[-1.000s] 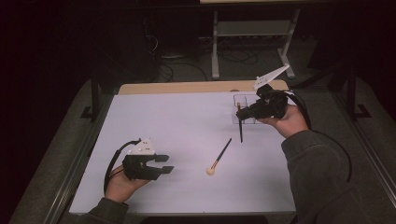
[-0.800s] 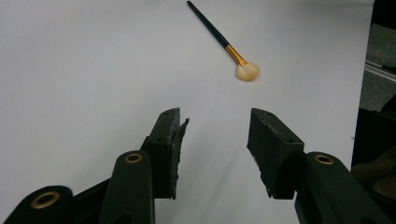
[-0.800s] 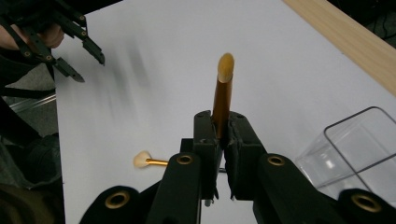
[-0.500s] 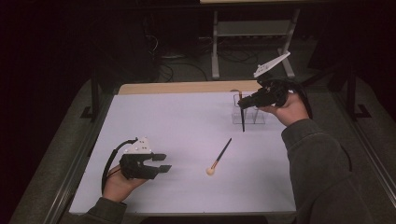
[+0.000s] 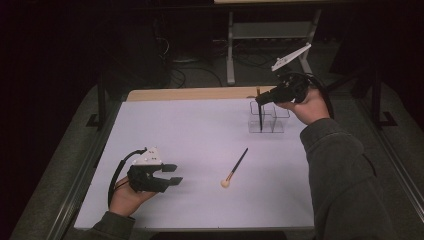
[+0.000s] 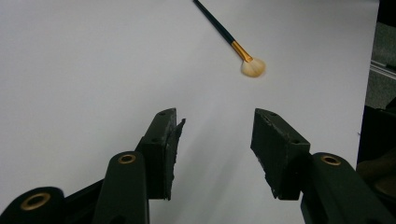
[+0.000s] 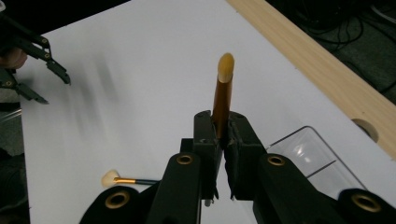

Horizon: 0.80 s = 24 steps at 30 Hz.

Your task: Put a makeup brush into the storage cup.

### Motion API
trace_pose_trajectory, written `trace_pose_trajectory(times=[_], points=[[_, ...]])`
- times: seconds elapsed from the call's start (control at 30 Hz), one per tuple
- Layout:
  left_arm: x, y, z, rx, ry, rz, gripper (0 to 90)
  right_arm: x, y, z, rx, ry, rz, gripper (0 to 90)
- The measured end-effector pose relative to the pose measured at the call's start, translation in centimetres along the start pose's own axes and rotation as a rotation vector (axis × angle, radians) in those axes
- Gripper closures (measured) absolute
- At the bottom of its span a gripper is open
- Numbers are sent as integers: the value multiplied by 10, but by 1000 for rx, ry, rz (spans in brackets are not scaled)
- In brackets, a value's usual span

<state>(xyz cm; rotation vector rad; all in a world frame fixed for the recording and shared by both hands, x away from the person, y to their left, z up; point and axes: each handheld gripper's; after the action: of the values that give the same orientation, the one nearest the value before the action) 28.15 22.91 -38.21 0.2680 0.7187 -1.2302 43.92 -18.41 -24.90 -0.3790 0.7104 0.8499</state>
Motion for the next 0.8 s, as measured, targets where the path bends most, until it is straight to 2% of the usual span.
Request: trace_pose_trajectory(times=[0.03,0.4,0.8], points=[[0,0,0,-3,-2,0,499,-1,0,2,21,4,1,826],[-2,-1,0,-5,-5,5,477,8,-16,16,55,11,-37,826],[-5,-1,1,1,-17,4,468,15,-29,36,69,1,-98,826]])
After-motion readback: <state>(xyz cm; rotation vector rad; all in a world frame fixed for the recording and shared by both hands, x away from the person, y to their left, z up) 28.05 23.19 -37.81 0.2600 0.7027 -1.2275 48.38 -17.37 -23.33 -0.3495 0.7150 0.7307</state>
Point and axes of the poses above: each handheld gripper's, and its own axes: x roughly forward along the jaws, z roughly out of its top, y roughly to its left, and after that the axes turned 11 degrees about -z, right-handed
